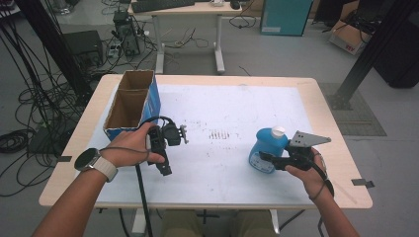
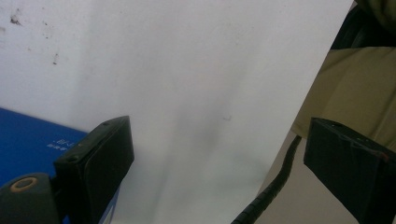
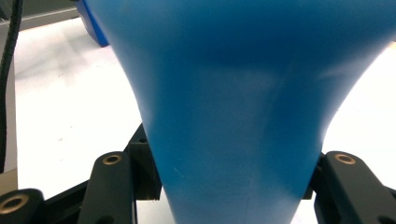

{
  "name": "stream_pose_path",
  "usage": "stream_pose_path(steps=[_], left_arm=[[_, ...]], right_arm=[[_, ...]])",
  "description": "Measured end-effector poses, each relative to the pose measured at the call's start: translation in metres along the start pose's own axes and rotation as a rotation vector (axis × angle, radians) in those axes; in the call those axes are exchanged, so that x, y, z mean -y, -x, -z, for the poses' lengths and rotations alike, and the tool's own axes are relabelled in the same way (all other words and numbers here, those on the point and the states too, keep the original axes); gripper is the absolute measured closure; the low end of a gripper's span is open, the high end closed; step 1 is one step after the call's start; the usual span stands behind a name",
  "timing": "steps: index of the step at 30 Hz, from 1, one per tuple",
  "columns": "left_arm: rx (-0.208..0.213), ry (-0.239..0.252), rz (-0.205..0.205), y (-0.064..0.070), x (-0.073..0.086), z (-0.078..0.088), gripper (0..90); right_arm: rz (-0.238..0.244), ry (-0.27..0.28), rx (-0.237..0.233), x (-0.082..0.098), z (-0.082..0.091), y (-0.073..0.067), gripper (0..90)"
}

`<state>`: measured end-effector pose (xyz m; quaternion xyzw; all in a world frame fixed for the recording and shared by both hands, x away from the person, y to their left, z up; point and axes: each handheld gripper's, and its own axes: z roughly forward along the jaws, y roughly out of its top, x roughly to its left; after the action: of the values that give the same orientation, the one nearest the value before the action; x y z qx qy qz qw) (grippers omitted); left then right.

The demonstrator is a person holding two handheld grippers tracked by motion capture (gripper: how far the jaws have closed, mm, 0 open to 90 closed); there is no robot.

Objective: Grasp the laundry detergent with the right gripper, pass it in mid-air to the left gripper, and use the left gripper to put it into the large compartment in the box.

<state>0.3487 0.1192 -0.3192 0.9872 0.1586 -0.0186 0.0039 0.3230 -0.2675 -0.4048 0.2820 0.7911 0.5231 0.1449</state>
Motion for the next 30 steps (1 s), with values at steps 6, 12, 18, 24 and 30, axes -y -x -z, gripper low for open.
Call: stream_pose_path(steps=[6,12,18,24,30], left_arm=[[-0.001,-0.002,-0.006,-0.0003,-0.0010,0.0006,8.8],[-0.002,-0.002,-0.006,-0.0002,-0.0013,0.0005,8.8],[-0.001,-0.002,-0.006,-0.0003,-0.0010,0.0005,8.8],[-0.001,-0.001,-0.006,-0.0003,-0.0011,0.0005,8.8],[-0.001,-0.004,-0.008,-0.0007,-0.0009,0.0005,8.8]], right_arm=[[0.000,0.000,-0.001,-0.0001,0.0000,0.0001,43.7],[0.006,0.004,-0.001,0.0000,-0.0003,0.0007,43.7],[0.006,0.004,-0.001,0.0000,-0.0003,0.0006,43.6],[0.000,0.002,-0.001,0.0002,-0.0001,0.0002,43.5],[0.005,0.006,-0.001,0.0002,-0.0004,0.0007,43.5]])
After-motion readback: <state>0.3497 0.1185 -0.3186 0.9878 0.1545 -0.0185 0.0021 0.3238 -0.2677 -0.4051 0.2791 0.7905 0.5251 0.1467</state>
